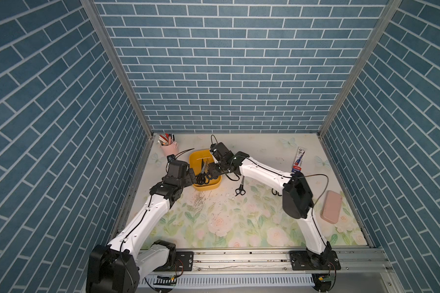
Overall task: Put the scissors into the storage box
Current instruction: Pick up the scissors from the center of the board.
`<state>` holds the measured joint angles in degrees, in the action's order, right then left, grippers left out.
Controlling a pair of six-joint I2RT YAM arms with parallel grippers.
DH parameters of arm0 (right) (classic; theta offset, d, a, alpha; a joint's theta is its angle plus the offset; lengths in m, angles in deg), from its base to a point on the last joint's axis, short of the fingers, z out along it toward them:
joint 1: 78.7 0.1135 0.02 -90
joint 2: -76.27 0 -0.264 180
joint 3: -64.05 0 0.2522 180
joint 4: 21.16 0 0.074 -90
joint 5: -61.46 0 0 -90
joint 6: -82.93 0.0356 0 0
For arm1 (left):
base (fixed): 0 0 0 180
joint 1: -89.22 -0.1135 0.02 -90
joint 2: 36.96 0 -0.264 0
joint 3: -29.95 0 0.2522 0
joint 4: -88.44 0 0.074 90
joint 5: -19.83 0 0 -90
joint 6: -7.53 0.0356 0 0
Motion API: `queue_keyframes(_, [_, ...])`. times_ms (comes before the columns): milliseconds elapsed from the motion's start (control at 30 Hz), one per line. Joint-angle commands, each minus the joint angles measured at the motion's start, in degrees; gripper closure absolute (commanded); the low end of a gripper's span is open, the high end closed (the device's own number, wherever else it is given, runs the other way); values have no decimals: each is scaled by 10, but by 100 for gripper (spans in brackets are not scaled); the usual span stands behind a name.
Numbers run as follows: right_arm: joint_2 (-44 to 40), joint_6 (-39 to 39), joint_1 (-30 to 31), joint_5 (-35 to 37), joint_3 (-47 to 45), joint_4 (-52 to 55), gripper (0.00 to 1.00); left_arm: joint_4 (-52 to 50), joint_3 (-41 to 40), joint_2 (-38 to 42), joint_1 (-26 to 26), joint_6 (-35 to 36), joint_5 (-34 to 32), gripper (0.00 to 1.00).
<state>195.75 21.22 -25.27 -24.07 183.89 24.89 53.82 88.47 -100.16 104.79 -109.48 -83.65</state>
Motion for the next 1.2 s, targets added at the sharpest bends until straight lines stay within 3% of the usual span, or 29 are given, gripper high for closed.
queue_keyframes(0, [-108, 82, -10, 61, -126, 8, 46, 6, 11, 6, 9, 18, 25, 6])
queue_keyframes(100, [-158, 131, -4, 34, -248, 1, 49, 23, 2, -1, 37, 43, 72, 6])
queue_keyframes(233, [-170, 158, -2, 36, -328, -7, 50, 51, -24, -11, 110, 70, 71, 3])
queue_keyframes(400, [-134, 175, -2, 61, -325, -2, 53, 102, -60, 9, 148, 87, 121, 2])
queue_keyframes(867, [-45, 171, -3, 85, -246, 11, 60, 90, -48, -15, 152, 94, 97, 2])
queue_keyframes(1167, [-36, 177, -11, 89, -261, 3, 65, 76, -43, -10, 154, 98, 79, 1])
